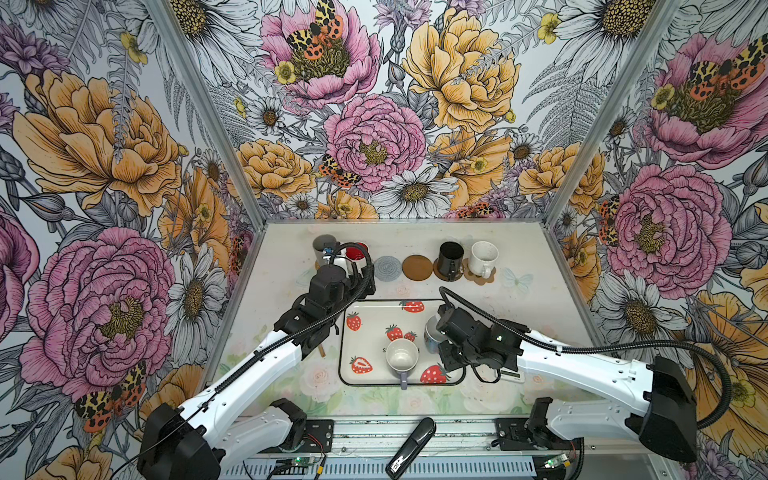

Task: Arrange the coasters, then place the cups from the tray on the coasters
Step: 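Lift the blue floral mug off the tray with the right gripper, then carry the blue floral mug toward the wooden coaster beside the black mug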

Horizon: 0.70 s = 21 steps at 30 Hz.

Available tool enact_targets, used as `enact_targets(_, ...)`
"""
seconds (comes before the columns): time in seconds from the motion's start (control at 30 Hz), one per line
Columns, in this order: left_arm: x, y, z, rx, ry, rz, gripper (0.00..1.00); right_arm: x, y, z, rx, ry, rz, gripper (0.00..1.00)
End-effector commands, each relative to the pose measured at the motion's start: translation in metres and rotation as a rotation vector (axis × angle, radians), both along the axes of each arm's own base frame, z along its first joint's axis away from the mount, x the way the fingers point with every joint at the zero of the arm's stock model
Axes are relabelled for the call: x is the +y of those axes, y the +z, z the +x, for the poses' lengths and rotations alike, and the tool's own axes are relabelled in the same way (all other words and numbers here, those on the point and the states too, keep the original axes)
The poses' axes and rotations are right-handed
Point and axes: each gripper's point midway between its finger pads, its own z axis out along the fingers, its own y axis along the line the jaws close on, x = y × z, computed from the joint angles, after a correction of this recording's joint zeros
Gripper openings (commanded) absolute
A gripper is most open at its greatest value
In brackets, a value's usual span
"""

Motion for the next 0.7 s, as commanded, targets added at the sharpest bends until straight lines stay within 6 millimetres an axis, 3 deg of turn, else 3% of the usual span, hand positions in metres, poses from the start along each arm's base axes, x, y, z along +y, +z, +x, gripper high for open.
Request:
enact_targets(0.0,0.002,0.001,0.004,-0.012,0.002,0.007,0.92,0.009,0.018,0.019,-0.048,0.028,0.028,0.0)
enact_targets(0.2,0.002,-0.001,0.006,-0.009,0.0,0.003,0.92,-0.002,0.02,0.048,-0.075,-0.006,-0.01,0.0)
enact_targets(0.67,0.003,-0.002,0.005,-0.005,-0.001,-0.01,0.92,-0.025,0.059,0.123,-0.21,-0.14,-0.015,0.0)
